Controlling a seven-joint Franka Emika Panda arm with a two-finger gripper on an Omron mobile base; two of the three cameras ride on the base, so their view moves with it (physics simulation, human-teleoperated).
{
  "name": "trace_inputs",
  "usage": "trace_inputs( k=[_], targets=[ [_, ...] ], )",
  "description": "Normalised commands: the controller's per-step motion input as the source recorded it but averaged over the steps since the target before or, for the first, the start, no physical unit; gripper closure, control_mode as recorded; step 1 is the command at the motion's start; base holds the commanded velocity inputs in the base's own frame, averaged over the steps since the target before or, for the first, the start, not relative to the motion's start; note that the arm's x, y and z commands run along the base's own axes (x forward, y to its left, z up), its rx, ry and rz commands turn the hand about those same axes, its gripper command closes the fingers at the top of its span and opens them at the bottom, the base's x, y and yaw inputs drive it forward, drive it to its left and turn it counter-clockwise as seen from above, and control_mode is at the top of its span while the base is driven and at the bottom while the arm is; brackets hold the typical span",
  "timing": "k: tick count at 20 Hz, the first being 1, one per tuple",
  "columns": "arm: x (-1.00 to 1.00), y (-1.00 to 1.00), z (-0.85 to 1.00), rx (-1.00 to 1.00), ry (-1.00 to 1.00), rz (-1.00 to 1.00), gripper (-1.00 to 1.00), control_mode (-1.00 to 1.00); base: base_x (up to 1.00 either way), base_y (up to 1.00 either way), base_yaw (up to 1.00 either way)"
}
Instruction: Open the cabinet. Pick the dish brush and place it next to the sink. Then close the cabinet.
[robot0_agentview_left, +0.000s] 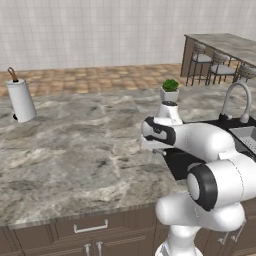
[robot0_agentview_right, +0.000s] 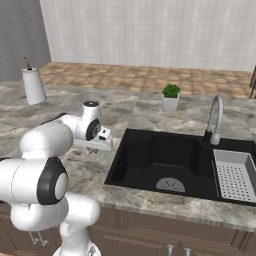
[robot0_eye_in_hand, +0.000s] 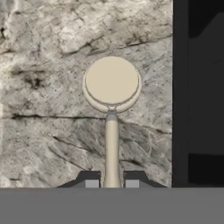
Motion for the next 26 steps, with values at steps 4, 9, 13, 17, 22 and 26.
trace_inputs(
  k=[4, 9, 13, 17, 22, 26],
  targets=[
    [0.0, 0.0, -0.33, 0.0, 0.0, 0.0, 1.0, -1.0, 0.0, 0.0, 0.0],
    [0.0, 0.0, -0.4, 0.0, 0.0, 0.0, 1.0, -1.0, 0.0, 0.0, 0.0],
    [0.0, 0.0, -0.21, 0.0, -0.04, 0.0, 1.0, -1.0, 0.0, 0.0, 0.0],
    [0.0, 0.0, -0.17, 0.0, -0.08, 0.0, 1.0, -1.0, 0.0, 0.0, 0.0],
    [0.0, 0.0, -0.28, 0.0, -0.04, 0.0, 1.0, -1.0, 0.0, 0.0, 0.0],
    [0.0, 0.0, -0.37, 0.0, -0.04, 0.0, 1.0, -1.0, 0.0, 0.0, 0.0]
  ],
)
